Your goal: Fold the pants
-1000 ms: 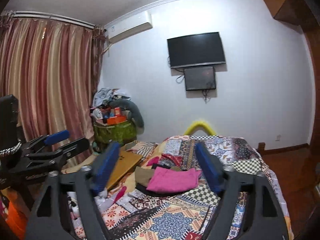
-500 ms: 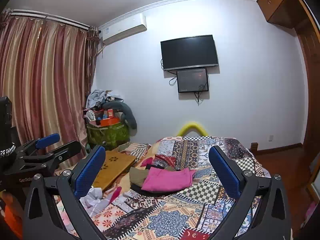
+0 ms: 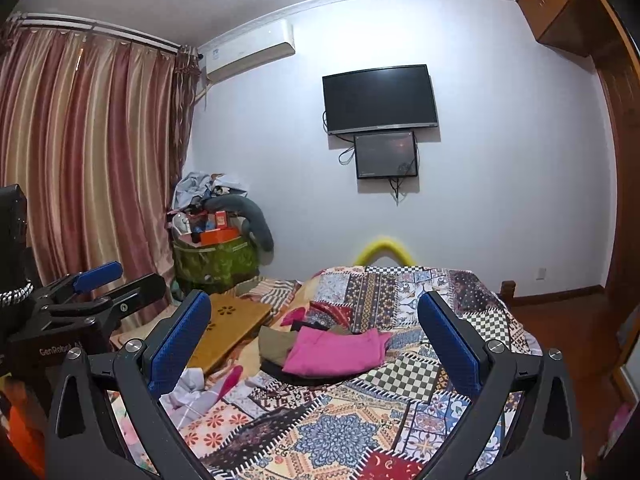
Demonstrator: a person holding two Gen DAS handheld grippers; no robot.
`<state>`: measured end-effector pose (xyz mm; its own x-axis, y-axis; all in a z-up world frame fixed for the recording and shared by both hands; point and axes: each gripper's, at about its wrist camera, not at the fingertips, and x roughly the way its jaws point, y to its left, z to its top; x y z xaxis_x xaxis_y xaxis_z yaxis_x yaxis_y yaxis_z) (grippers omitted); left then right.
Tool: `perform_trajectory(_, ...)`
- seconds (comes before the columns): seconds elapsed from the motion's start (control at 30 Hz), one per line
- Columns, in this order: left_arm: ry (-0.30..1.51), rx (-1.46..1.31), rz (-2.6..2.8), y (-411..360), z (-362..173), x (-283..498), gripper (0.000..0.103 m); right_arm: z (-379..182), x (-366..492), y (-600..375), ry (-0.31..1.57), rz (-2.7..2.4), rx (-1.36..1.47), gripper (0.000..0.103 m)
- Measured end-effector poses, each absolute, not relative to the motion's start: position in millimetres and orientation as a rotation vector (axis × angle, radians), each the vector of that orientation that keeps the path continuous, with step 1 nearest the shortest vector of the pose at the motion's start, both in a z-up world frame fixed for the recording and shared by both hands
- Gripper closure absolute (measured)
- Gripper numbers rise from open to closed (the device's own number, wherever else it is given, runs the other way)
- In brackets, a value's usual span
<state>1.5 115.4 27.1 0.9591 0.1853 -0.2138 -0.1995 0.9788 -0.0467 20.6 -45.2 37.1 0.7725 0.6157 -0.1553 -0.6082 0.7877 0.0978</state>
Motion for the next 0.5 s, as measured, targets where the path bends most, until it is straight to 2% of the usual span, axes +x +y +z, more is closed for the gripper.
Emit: perform_trajectory(0.5,0.219,-0.067,0.200,116.7,24.0,5.6,0.000,37.8,22.3,-46.5,0.192,0.663,0.045,0.000)
